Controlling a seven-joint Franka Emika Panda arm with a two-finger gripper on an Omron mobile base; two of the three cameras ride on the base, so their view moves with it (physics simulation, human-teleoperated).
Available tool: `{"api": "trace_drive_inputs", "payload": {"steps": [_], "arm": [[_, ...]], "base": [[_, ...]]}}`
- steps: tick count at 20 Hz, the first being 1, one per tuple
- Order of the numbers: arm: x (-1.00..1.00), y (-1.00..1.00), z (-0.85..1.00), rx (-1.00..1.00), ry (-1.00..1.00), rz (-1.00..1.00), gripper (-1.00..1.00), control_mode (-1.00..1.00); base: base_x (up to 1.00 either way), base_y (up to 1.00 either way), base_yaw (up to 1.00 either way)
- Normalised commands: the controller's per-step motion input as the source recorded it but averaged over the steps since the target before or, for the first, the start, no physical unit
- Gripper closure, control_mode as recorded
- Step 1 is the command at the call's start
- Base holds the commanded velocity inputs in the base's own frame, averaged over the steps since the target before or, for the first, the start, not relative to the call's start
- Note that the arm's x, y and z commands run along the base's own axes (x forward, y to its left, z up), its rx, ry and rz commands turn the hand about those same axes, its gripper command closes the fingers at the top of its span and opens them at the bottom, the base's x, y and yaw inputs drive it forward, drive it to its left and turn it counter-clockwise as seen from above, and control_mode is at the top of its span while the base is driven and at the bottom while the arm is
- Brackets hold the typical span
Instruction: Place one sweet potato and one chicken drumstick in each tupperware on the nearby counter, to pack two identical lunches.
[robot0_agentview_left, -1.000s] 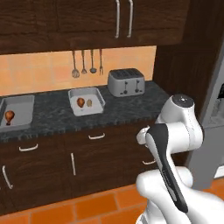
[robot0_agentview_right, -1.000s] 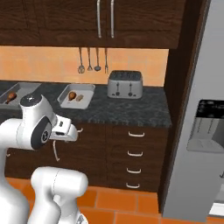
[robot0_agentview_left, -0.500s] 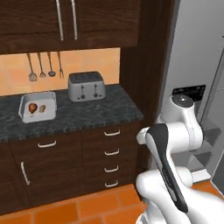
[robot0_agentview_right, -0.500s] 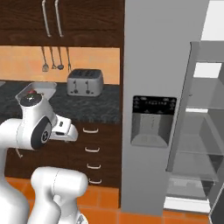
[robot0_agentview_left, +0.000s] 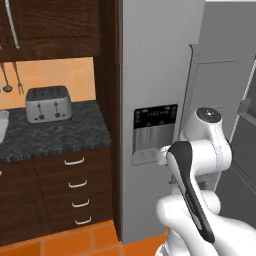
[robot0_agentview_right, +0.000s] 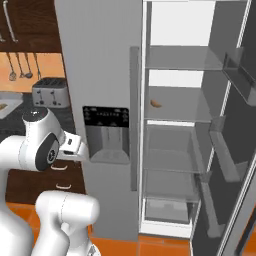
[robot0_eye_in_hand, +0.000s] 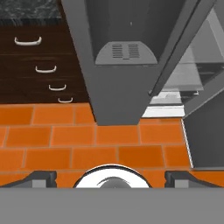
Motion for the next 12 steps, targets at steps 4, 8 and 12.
{"api": "trace_drive_inputs", "payload": {"steps": [4, 8, 12], "arm": [[0.0, 0.0, 0.0, 0.0, 0.0, 0.0, -1.0, 1.0], [0.0, 0.0, 0.0, 0.0, 0.0, 0.0, -1.0, 1.0], [0.0, 0.0, 0.0, 0.0, 0.0, 0.0, -1.0, 1.0]], "base": [[0.2, -0.64, 0.0], [0.29, -0.45, -0.01], [0.35, -0.59, 0.0]]}}
